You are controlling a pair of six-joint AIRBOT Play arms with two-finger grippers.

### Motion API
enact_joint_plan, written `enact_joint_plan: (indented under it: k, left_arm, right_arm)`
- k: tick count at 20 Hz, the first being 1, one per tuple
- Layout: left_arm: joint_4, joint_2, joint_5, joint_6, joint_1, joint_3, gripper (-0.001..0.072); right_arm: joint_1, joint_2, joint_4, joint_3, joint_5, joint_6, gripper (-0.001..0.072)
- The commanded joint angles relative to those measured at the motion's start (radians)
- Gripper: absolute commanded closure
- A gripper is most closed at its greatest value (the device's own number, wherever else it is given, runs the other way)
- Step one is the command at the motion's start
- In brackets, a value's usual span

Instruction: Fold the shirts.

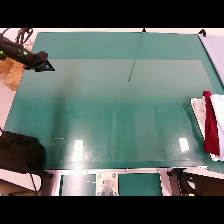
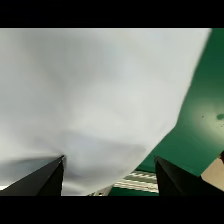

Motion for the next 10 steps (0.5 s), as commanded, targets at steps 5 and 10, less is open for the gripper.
enact_joint_plan:
  k: [5, 10]
  left_arm:
    - [0.000, 0.015, 0.060, -0.006, 0.000, 0.001, 0.0686]
    - [0.001, 0.127, 0.013, -0.009, -0.001, -0.032, 0.0686]
  right_arm:
    - [0.099, -0.005, 0.097, 0.213, 0.063, -0.009, 0.0503]
    - [0.437, 0.012, 0.402, 0.380, -0.057, -0.012, 0.0692]
